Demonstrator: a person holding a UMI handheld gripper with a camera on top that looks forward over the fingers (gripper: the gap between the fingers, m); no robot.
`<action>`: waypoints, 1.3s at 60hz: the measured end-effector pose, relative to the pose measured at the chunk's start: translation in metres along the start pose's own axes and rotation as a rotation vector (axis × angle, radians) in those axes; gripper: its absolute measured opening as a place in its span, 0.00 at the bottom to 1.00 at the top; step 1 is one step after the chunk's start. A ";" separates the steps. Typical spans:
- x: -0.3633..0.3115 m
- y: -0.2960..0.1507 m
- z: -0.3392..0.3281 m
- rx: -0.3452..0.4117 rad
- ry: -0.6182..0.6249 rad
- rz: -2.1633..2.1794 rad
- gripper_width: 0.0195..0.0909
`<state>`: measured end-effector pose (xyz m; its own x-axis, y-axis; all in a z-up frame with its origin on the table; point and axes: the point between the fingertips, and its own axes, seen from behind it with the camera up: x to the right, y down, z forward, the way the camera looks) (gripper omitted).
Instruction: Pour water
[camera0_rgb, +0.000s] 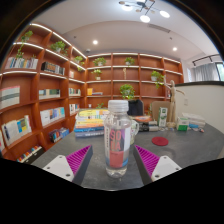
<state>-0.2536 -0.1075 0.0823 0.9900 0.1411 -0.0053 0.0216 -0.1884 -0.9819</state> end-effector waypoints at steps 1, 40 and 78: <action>0.000 -0.002 0.004 0.003 0.003 0.005 0.96; 0.015 -0.019 0.047 0.086 0.024 0.029 0.25; -0.056 -0.123 0.154 0.197 -0.218 1.177 0.25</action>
<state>-0.3327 0.0571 0.1747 0.3450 0.1473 -0.9270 -0.9160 -0.1626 -0.3668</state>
